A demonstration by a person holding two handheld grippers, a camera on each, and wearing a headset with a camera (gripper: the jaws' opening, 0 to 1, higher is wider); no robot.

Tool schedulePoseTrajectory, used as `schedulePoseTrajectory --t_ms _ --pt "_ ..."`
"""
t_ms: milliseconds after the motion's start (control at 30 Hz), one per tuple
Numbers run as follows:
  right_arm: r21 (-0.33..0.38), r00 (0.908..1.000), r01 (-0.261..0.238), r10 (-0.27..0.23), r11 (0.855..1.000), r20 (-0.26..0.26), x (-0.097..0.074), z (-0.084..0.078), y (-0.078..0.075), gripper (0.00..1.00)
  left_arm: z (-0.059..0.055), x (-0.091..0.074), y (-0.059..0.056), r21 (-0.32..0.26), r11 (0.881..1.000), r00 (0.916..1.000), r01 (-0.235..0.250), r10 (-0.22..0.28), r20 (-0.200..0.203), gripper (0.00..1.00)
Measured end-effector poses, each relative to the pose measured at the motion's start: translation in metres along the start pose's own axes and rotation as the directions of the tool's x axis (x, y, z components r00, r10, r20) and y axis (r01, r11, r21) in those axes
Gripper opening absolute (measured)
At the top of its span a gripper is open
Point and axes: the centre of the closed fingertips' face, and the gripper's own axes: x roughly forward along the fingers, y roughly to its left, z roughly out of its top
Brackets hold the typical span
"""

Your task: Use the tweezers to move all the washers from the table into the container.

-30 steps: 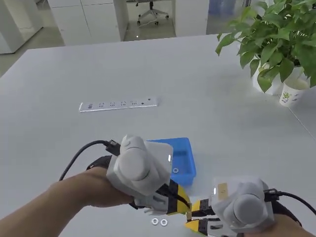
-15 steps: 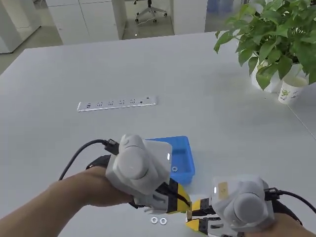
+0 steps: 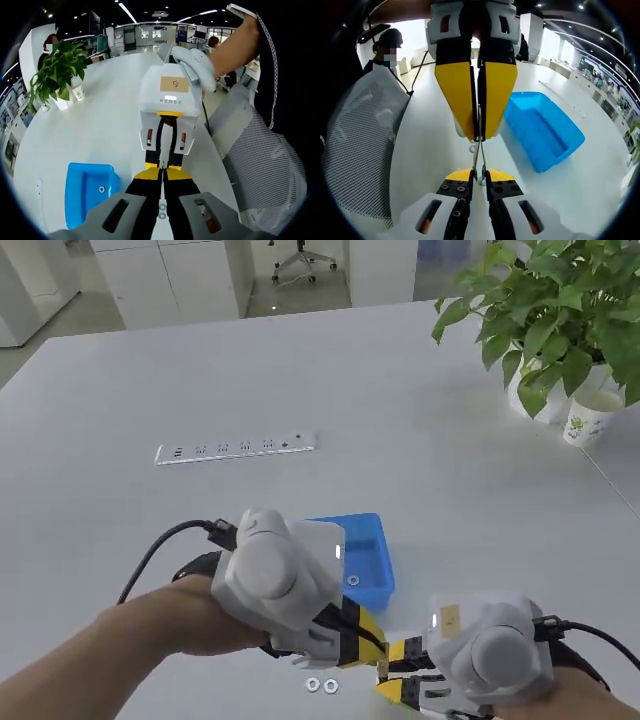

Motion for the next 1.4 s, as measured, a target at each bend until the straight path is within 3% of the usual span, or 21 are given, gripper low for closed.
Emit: schedulePoseTrajectory --t_ms 500,833,1400 --pt "0.025 0.9999 -0.012 0.012 1.000 -0.004 0.0036 -0.0023 -0.0001 0.12 -0.0019 0.0003 0.0016 -0.014 1.000 1.0000 0.007 -0.007 0.002 0.04" --pt "0.081 0.9999 -0.017 0.017 0.997 -0.002 0.0033 -0.0032 -0.0009 0.11 -0.0005 0.0016 0.0034 -0.022 1.000 0.9999 0.010 -0.010 0.009 0.04" --pt "0.079 0.9997 -0.022 0.023 0.997 -0.005 0.0029 -0.0008 0.0016 0.11 -0.0007 -0.0005 0.0016 -0.019 1.000 0.9999 0.012 -0.012 0.002 0.04"
